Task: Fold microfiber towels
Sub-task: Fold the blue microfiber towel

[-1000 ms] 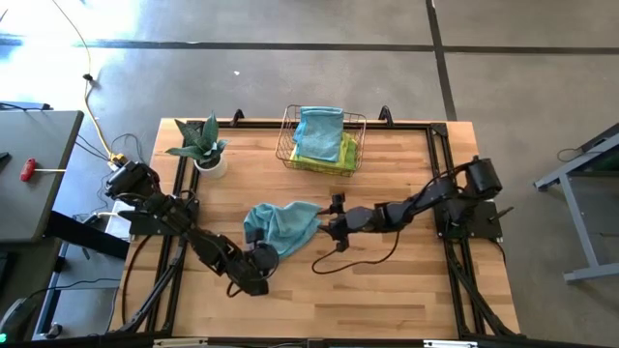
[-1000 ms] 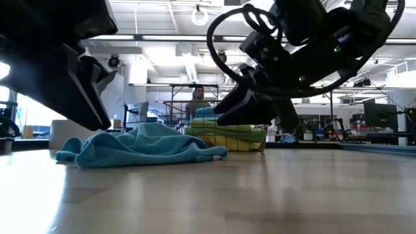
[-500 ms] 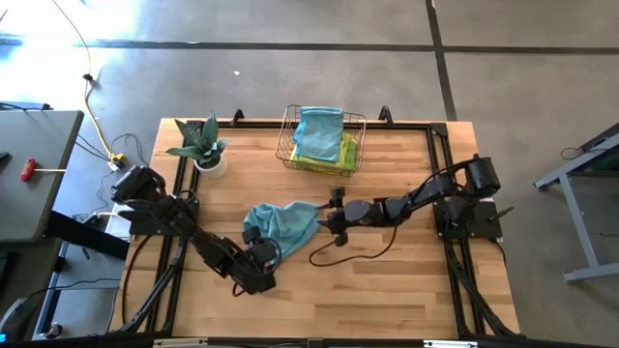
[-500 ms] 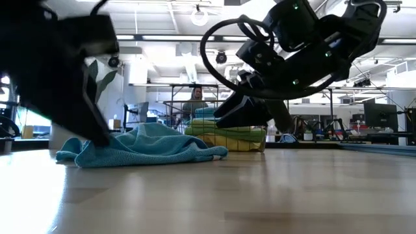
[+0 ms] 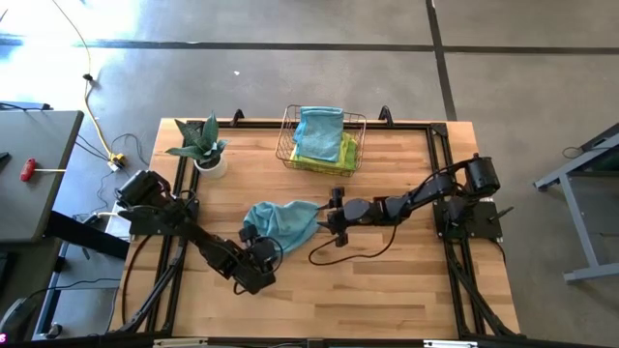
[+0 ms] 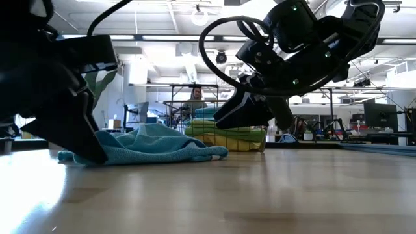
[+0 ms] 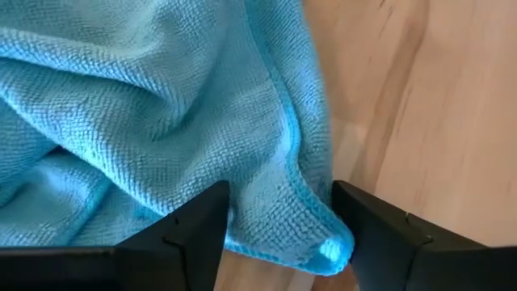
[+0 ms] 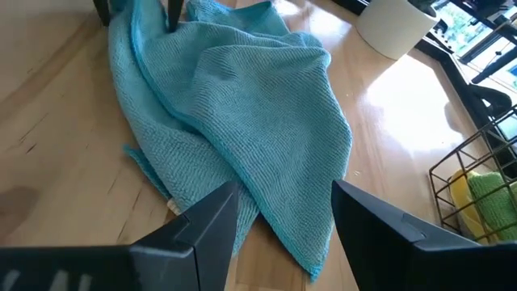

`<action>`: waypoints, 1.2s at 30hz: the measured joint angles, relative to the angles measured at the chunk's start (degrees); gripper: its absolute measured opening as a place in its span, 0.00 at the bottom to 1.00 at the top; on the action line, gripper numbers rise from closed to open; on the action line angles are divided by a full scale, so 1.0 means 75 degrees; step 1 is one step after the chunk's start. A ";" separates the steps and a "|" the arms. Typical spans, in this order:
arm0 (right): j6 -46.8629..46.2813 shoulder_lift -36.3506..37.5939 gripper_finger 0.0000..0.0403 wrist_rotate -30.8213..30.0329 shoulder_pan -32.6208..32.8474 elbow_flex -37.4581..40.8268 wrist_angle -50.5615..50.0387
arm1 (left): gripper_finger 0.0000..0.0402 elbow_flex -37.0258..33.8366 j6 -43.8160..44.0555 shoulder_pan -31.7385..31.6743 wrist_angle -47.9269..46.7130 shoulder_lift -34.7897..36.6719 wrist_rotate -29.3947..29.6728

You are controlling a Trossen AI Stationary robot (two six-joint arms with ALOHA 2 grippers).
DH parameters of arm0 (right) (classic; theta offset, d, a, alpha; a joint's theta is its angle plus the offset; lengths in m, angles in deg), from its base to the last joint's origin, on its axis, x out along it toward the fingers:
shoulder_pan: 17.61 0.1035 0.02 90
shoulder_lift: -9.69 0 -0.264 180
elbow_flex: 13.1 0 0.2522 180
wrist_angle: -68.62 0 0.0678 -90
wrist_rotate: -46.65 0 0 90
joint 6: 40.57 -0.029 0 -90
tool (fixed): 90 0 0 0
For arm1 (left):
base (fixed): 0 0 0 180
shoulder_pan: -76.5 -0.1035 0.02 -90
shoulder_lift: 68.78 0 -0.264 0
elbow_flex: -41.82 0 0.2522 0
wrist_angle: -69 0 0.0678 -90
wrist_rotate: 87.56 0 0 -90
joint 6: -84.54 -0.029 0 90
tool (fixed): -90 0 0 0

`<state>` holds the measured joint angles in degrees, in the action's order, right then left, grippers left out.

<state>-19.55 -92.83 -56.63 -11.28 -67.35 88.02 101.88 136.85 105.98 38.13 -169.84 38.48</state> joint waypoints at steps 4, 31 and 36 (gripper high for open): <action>0.0000 0.0000 0.48 0.0000 0.0000 0.0000 -0.0018 | 0.47 0.0045 0.0003 0.0025 0.0017 0.0159 -0.0235; 0.0064 0.0006 0.48 0.0690 0.0001 0.0009 -0.0312 | 0.04 0.1664 -0.1785 0.0015 -0.1512 0.0207 -0.0305; 0.0061 0.0006 0.48 0.1380 0.0006 0.0009 -0.0246 | 0.01 0.2164 -0.2259 0.0015 -0.1683 0.0208 -0.0111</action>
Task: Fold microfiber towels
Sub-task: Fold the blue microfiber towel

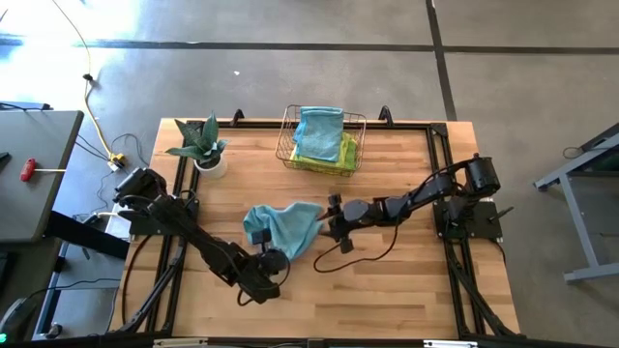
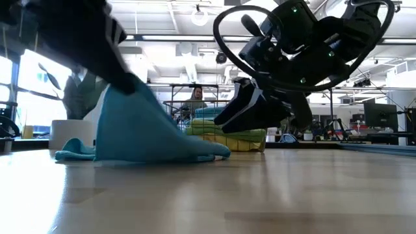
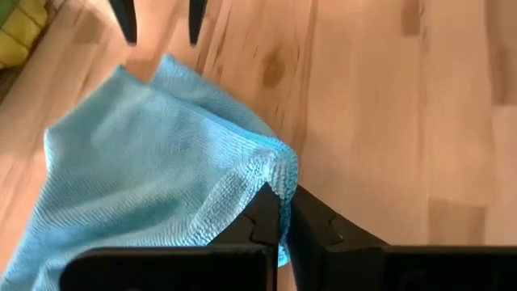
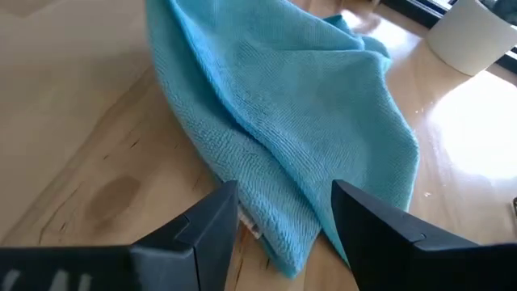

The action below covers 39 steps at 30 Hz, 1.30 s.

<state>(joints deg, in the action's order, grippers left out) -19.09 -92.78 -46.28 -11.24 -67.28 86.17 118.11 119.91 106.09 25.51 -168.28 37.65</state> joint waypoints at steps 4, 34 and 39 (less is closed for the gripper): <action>0.0000 0.0000 0.48 -0.0002 0.0000 0.0001 0.0093 | 0.01 0.0280 -0.0185 -0.0006 -0.0080 0.0002 0.0023; -0.0055 -0.0210 0.48 -0.0314 0.0526 0.0003 0.0593 | 0.01 0.0997 -0.0754 -0.0320 -0.0365 0.0002 0.0345; -0.0055 -0.0818 0.48 -0.0377 0.0531 0.0009 0.1231 | 0.01 0.1370 -0.1141 -0.0271 -0.0507 0.0011 0.0414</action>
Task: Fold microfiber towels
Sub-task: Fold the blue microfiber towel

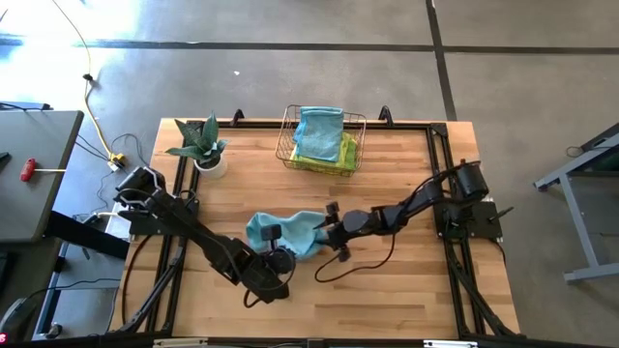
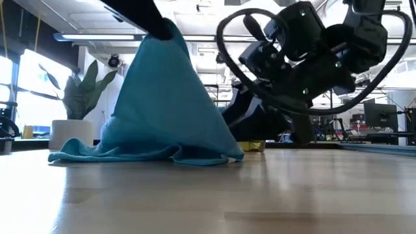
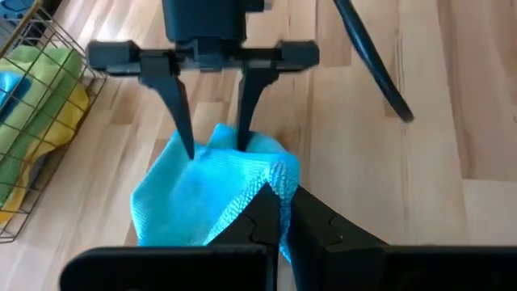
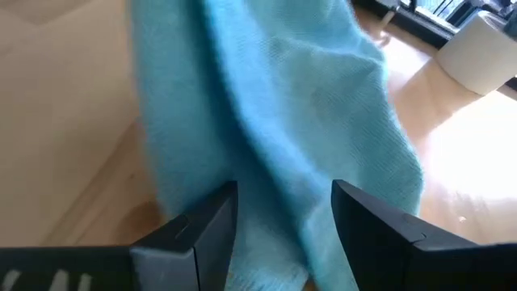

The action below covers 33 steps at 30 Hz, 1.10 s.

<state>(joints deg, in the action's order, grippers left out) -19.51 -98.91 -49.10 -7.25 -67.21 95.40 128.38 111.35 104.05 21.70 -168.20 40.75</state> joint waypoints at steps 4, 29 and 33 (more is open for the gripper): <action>0.0002 -0.0240 0.48 -0.0028 -0.0001 0.0000 0.0347 | 0.01 0.0002 -0.0004 -0.0003 -0.0047 0.0000 -0.0018; -0.0172 -0.0363 0.31 -0.0491 -0.0583 -0.0008 0.0225 | 0.01 0.0002 -0.0001 0.0431 0.0012 0.0000 -0.0044; -0.0172 -0.0363 0.15 -0.0491 -0.0583 -0.0009 0.0028 | 0.01 0.0002 0.0037 0.0434 -0.0119 0.0000 -0.0144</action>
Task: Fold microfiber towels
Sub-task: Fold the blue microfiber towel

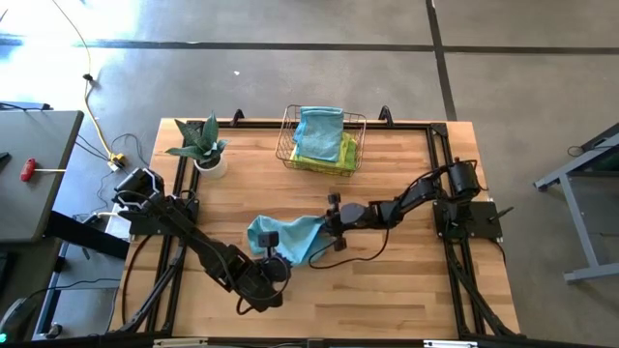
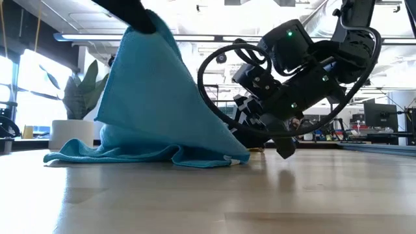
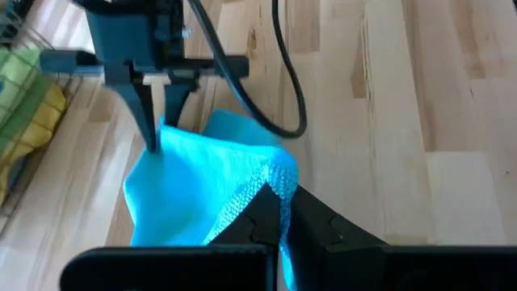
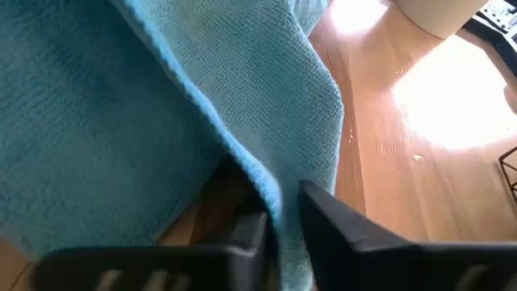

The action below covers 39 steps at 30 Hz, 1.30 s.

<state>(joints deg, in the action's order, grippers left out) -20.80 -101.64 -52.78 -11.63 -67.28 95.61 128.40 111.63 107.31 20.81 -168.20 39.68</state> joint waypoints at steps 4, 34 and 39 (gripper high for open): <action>-0.0002 0.0000 0.02 -0.0001 0.0020 0.0000 -0.0186 | 0.01 -0.0003 0.0315 -0.0003 -0.0400 0.0000 -0.0073; 0.0772 0.5616 0.00 -0.6041 0.2352 -0.0209 -0.4806 | 0.01 0.3340 -0.2722 -0.2232 -0.3885 -0.0012 -0.1778; 0.1063 0.5789 0.00 -0.6541 0.2572 -0.1017 -0.5442 | 0.01 0.4020 -0.3824 -0.2383 -0.3985 0.0000 -0.1110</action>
<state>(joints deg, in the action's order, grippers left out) -12.82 -58.22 -101.84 7.66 -74.91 54.80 158.55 82.95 89.44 -9.08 -168.20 31.35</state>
